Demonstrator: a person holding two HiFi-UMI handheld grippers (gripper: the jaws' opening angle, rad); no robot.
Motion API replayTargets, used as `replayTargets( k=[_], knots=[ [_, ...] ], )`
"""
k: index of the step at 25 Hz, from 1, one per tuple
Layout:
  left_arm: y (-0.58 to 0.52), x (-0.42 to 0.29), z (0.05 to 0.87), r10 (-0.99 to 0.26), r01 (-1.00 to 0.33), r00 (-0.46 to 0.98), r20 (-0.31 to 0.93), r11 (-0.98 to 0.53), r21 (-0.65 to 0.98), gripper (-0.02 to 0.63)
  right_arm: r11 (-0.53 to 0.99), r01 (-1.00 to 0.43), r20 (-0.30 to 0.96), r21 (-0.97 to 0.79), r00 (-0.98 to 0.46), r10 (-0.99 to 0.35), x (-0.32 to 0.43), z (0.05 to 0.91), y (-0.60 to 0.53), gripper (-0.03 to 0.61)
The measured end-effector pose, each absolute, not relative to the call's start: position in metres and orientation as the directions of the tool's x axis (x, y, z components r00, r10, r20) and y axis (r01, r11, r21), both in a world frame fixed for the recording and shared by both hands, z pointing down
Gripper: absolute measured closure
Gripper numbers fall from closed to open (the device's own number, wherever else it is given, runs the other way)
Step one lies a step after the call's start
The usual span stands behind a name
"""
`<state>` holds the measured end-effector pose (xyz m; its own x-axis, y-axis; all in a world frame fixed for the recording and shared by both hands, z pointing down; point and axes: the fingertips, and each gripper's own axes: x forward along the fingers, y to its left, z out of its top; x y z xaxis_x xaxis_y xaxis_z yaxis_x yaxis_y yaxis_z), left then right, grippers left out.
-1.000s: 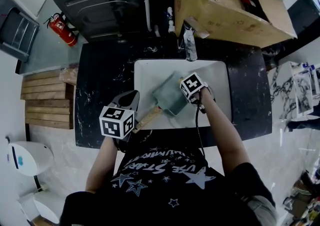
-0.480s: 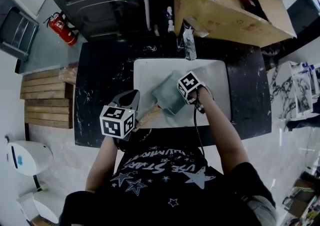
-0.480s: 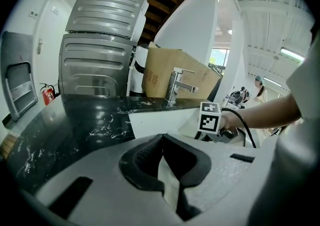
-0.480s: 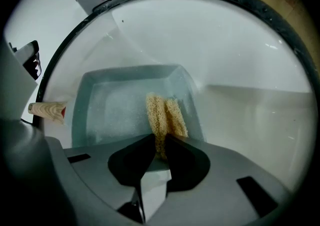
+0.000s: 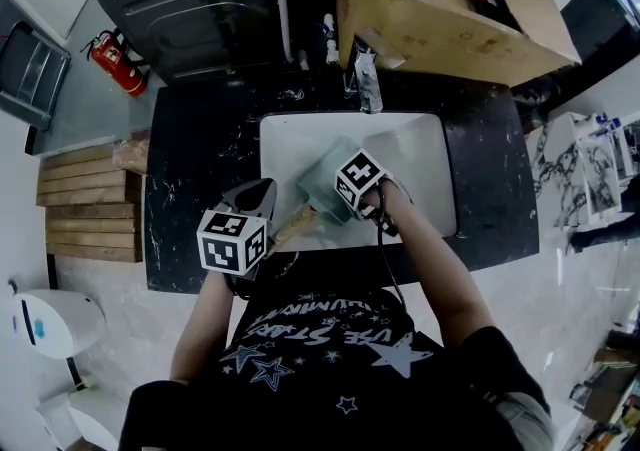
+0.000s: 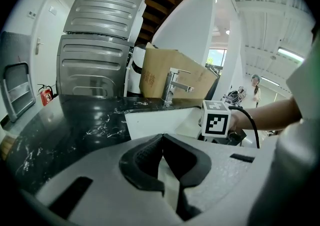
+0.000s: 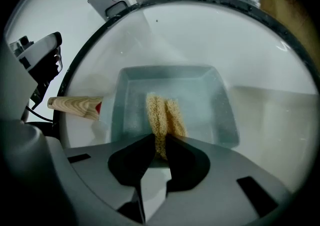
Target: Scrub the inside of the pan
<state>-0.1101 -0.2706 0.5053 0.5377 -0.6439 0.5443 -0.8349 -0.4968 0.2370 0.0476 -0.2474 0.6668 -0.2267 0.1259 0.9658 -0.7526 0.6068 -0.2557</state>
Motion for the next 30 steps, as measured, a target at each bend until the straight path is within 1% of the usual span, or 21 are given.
replayTargets(
  k=[6, 10, 18, 30],
  knots=[
    [-0.261, -0.105, 0.503, -0.638, -0.827, 0.547, 0.542, -0.513, 0.232, 0.606, 0.618, -0.723, 0.948, -0.309, -0.282, 0.146, 0.027, 0.656, -0.228, 0.511],
    [-0.254, -0.104, 0.501, -0.643, -0.830, 0.543, 0.540, -0.509, 0.229, 0.606, 0.600, -0.716, 0.931, -0.357, -0.325, 0.166, 0.021, 0.653, -0.221, 0.511],
    [-0.237, -0.103, 0.496, -0.658, -0.844, 0.523, 0.542, -0.489, 0.221, 0.605, 0.598, -0.713, 0.924, -0.366, -0.353, 0.145, 0.020, 0.649, -0.221, 0.511],
    [-0.210, -0.104, 0.482, -0.696, -0.874, 0.475, 0.539, -0.446, 0.193, 0.605, 0.677, -0.669, 0.910, -0.305, -0.414, 0.000, 0.024, 0.617, -0.218, 0.511]
  ],
)
